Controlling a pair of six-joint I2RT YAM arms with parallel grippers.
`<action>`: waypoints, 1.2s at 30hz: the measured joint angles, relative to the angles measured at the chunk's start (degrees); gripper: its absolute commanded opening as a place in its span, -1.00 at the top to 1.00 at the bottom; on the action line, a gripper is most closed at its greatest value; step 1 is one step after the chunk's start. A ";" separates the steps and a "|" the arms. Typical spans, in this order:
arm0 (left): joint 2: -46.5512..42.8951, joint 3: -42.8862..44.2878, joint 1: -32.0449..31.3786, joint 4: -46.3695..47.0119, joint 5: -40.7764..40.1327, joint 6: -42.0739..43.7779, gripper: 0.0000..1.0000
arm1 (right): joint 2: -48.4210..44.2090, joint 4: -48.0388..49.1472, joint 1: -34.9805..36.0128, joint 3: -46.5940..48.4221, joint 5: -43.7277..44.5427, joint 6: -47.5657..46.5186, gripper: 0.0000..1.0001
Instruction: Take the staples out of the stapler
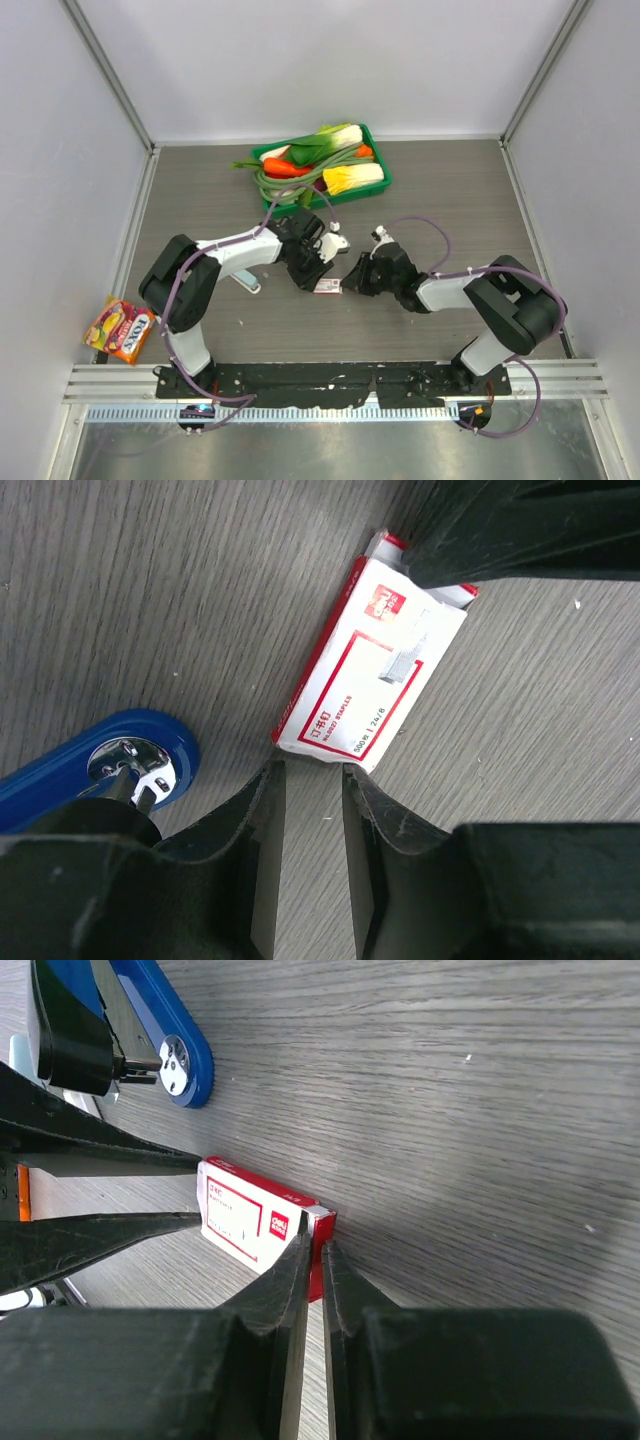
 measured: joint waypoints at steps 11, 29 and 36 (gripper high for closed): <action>0.13 0.22 -0.13 -0.31 -0.02 0.13 0.34 | 1.18 1.88 0.79 0.61 0.46 0.68 0.30; -5.05 4.66 0.81 -9.38 1.79 1.03 0.11 | -13.99 -20.31 -4.22 1.05 3.32 -8.72 -0.54; -8.46 4.66 1.11 -10.29 1.86 0.28 0.11 | -13.38 -20.09 -4.59 0.55 1.42 -9.05 -0.46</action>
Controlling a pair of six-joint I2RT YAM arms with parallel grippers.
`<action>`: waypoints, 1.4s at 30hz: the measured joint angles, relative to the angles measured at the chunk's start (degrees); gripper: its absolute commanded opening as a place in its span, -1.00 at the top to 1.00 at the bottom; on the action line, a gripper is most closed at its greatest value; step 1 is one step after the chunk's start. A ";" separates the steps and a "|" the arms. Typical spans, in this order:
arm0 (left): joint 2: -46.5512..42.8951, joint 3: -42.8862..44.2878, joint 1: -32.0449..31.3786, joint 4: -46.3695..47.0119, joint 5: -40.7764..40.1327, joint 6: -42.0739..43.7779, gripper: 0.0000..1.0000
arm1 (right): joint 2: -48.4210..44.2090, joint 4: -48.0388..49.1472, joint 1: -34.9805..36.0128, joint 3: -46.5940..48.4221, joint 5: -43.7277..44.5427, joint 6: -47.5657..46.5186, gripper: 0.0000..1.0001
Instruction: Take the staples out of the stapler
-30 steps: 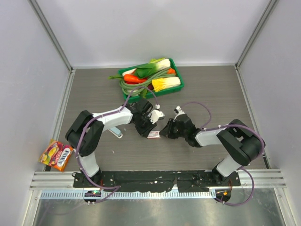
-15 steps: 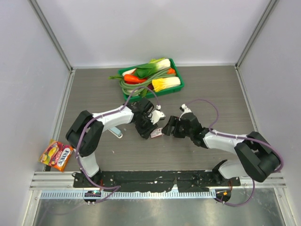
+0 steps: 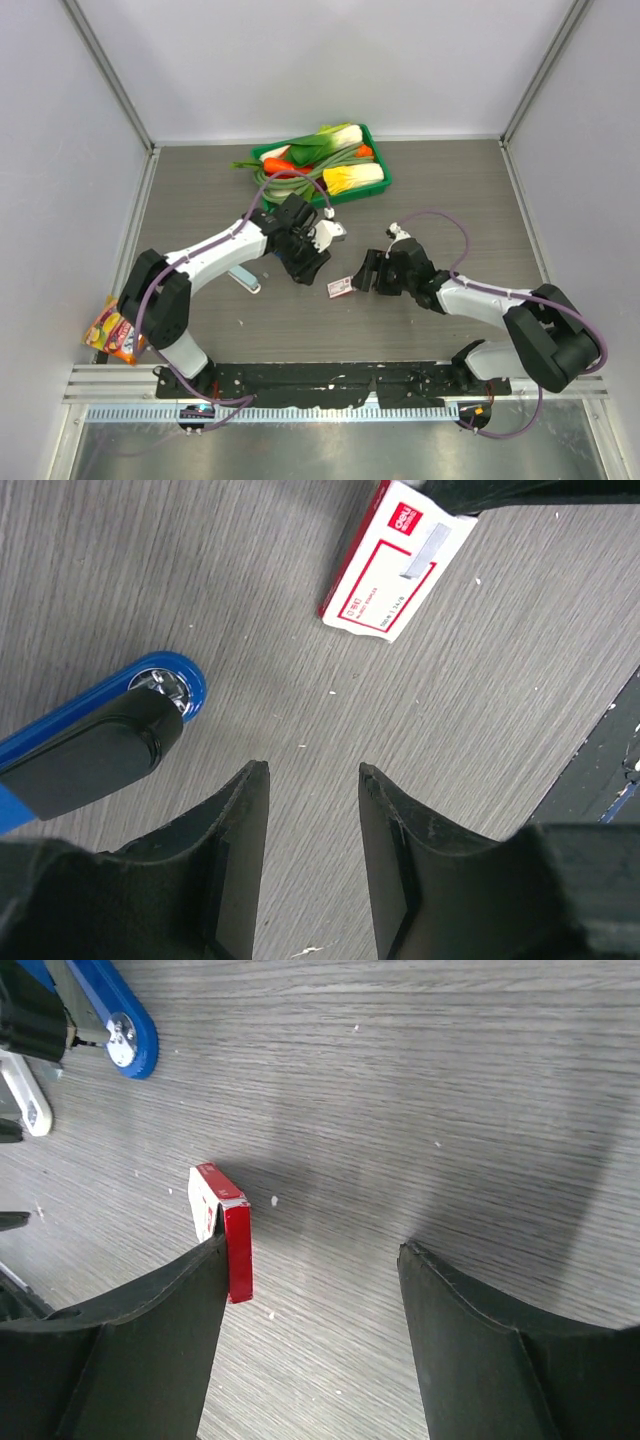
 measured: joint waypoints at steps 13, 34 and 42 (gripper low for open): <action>12.70 7.26 -7.80 3.80 -3.32 -2.45 0.16 | 4.70 13.73 3.21 -2.64 -1.66 5.05 -0.46; 15.02 5.68 -7.04 5.97 -2.08 -3.43 0.39 | -9.09 12.44 3.58 -12.68 1.31 10.88 -0.61; 14.86 6.97 -4.72 3.41 -0.17 -3.69 0.05 | -14.62 6.84 3.67 -13.68 2.75 12.02 -0.65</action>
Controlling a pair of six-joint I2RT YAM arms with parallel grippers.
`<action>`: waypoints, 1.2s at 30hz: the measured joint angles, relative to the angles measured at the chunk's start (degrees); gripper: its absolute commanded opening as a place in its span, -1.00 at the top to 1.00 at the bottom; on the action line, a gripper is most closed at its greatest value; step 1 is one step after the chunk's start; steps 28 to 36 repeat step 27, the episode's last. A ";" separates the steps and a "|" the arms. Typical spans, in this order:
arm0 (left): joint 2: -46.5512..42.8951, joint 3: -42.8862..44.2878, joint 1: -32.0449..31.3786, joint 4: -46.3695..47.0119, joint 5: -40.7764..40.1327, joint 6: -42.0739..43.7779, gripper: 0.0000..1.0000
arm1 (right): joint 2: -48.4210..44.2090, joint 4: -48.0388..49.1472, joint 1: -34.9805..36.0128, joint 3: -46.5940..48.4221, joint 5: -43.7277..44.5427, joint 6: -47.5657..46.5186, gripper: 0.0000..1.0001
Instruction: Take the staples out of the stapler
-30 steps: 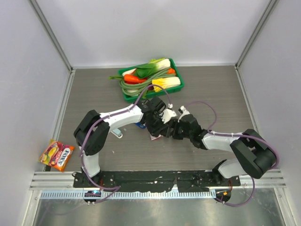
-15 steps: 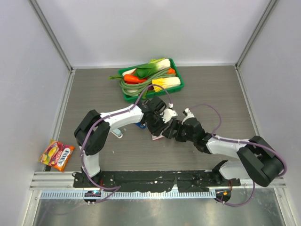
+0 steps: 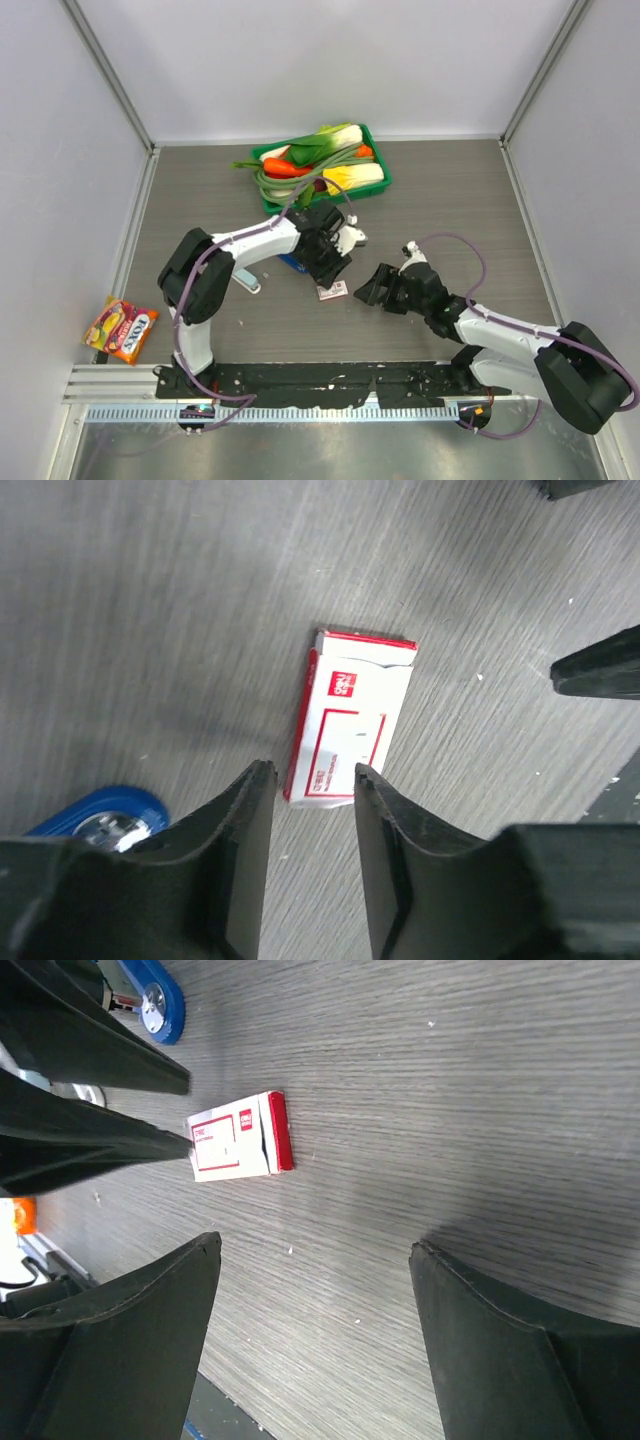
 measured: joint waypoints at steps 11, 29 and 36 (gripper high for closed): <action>-13.62 12.61 6.03 -7.80 5.55 -3.10 -0.28 | -0.13 -20.13 0.11 14.80 12.22 -8.15 -0.76; -23.71 4.31 19.26 -12.33 11.26 -6.69 -0.32 | 0.11 -25.83 0.11 22.53 15.02 -14.51 -0.78; -23.71 4.31 19.26 -12.33 11.26 -6.69 -0.32 | 0.11 -25.83 0.11 22.53 15.02 -14.51 -0.78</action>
